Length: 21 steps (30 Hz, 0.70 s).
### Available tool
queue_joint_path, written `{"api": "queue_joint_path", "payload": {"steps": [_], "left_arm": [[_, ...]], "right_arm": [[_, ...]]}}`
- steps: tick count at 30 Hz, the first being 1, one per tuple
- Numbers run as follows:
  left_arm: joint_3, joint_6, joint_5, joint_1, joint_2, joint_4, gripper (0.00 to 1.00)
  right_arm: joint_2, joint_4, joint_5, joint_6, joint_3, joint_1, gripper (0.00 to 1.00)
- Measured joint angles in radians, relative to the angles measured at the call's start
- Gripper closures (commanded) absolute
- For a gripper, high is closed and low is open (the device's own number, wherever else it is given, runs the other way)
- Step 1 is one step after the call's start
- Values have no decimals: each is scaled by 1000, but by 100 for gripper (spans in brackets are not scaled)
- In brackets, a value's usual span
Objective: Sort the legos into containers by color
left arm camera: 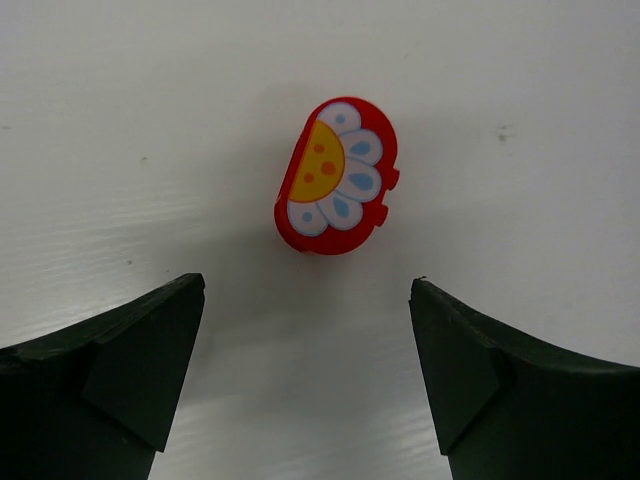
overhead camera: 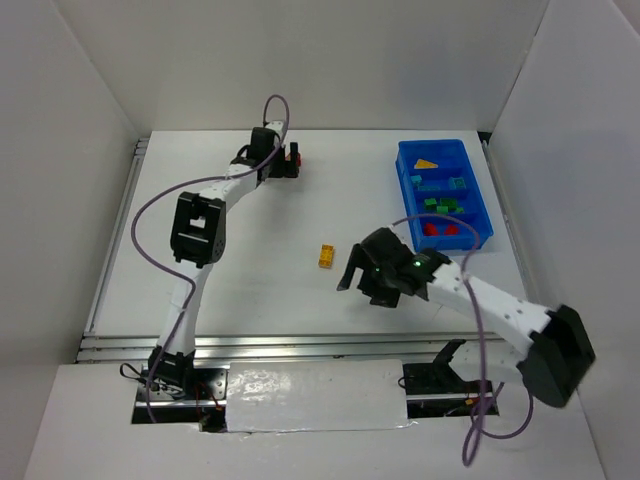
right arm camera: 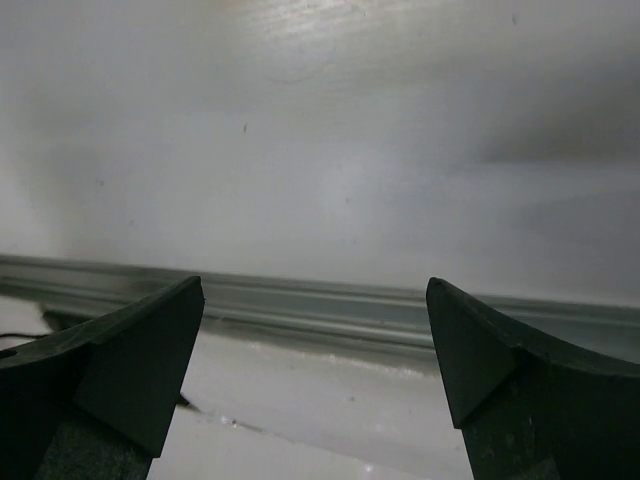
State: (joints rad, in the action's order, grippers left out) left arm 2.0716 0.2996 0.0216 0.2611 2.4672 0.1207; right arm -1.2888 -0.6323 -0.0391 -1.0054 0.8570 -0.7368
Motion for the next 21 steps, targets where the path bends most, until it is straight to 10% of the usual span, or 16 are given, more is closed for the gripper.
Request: {"api": "queue_joint_path", "payload": {"steps": [10, 21], "left_arm": [[200, -113, -4, 20, 158, -37, 0], [278, -143, 2, 32, 205, -35, 1]], "right_arm": [[540, -189, -18, -134, -120, 7, 0], [406, -272, -37, -91, -33, 20, 0]]}}
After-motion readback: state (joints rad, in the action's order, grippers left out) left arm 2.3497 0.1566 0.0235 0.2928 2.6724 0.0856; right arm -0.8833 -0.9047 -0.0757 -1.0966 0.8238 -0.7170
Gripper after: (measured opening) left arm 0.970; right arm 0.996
